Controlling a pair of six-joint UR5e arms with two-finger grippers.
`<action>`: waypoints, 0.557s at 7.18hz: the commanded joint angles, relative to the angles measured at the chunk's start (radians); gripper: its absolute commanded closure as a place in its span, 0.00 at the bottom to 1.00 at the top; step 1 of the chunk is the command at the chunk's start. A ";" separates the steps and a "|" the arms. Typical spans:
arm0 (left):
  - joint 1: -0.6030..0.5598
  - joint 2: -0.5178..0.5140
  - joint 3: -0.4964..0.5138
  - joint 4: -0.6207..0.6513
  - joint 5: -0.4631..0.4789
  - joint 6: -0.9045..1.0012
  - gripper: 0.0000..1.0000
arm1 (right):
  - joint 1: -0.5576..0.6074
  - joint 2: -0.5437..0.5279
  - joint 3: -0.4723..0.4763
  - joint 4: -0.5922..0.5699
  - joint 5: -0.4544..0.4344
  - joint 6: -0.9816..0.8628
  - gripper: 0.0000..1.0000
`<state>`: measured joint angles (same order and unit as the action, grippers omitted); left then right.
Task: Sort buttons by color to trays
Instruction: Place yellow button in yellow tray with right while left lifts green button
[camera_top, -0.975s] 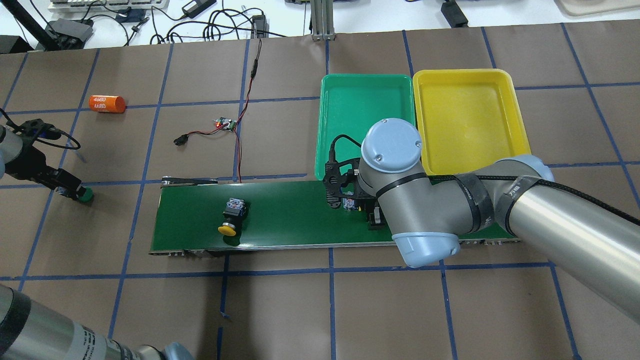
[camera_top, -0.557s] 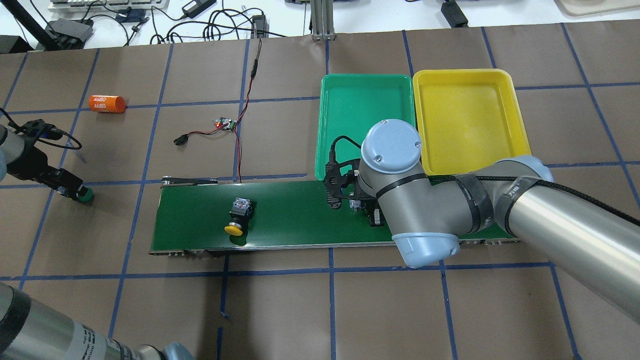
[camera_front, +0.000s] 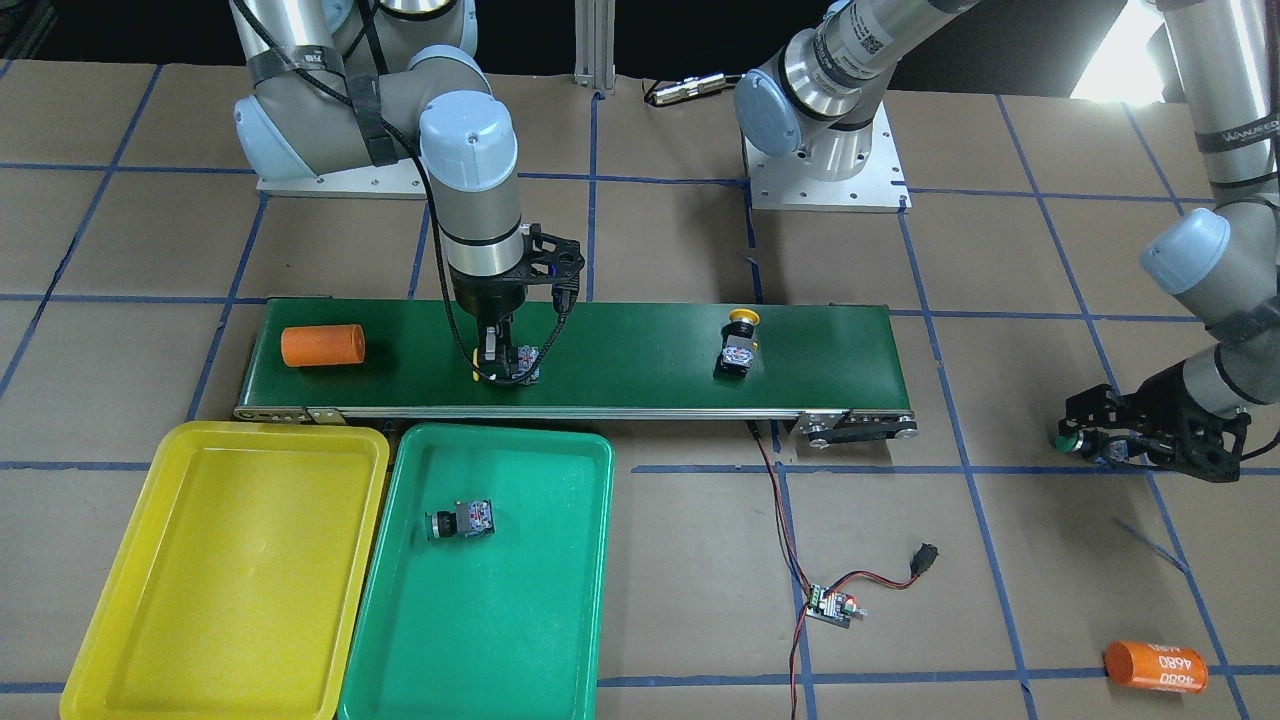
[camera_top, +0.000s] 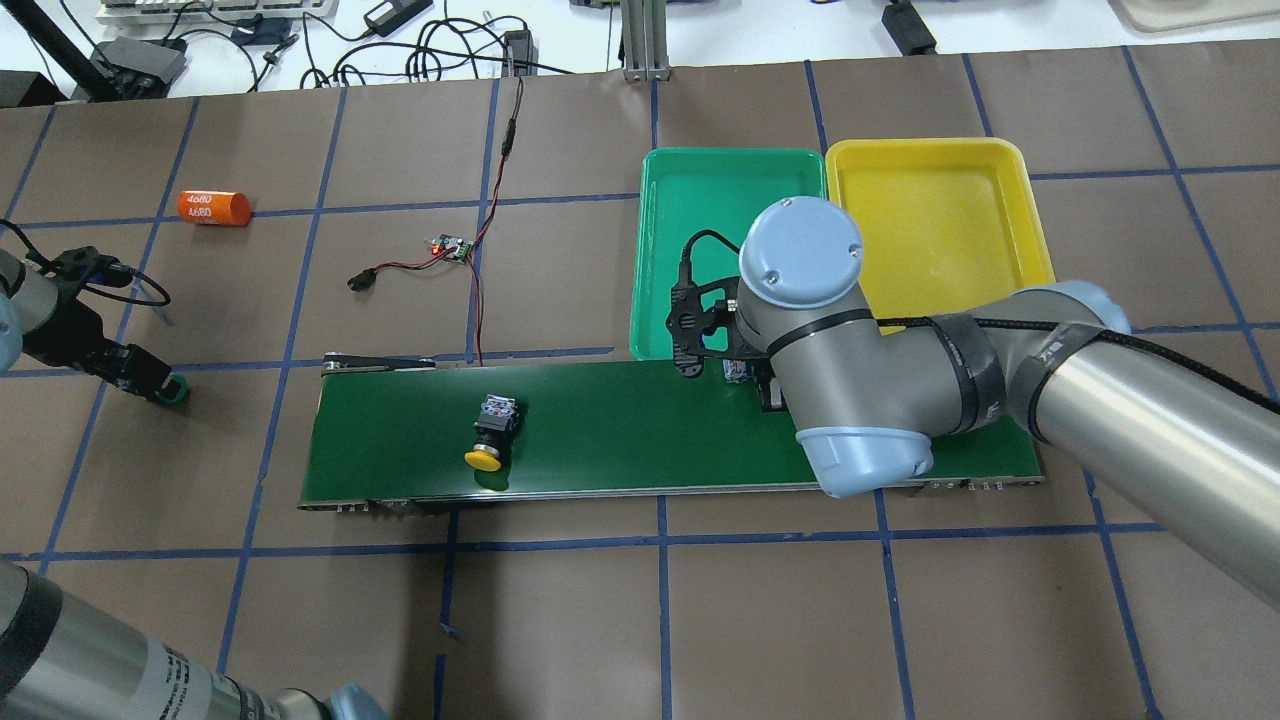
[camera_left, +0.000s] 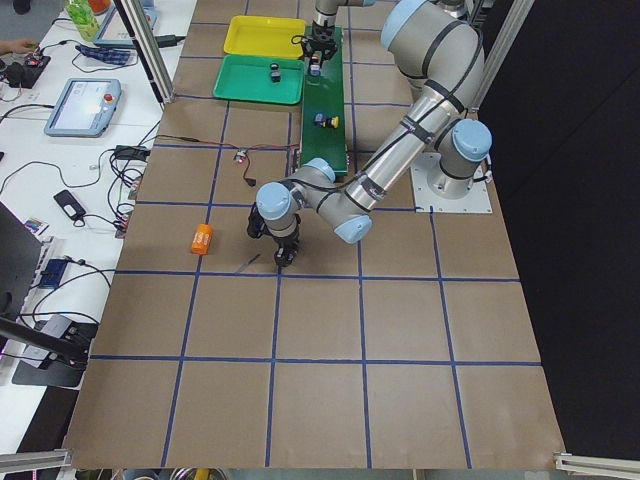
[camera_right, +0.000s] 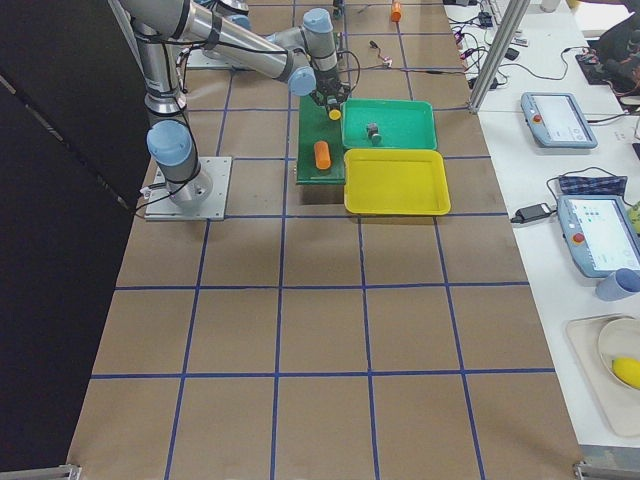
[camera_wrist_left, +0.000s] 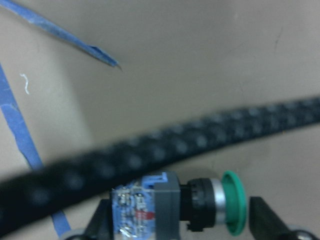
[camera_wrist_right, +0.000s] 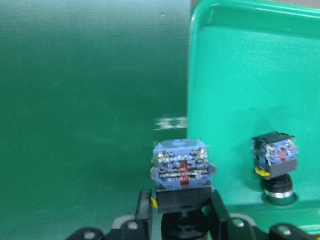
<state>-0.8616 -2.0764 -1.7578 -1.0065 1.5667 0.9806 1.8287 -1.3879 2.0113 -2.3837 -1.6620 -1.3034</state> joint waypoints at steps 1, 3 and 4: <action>-0.004 0.027 -0.009 0.011 0.062 -0.017 0.86 | -0.151 0.018 -0.081 0.073 -0.004 -0.197 0.84; -0.060 0.153 -0.017 -0.137 0.061 -0.190 0.92 | -0.297 0.122 -0.091 -0.013 0.004 -0.354 0.82; -0.141 0.241 -0.028 -0.212 0.056 -0.309 0.95 | -0.311 0.150 -0.088 -0.034 0.008 -0.379 0.64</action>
<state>-0.9253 -1.9364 -1.7766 -1.1187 1.6269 0.8037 1.5610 -1.2823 1.9239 -2.3761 -1.6578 -1.6297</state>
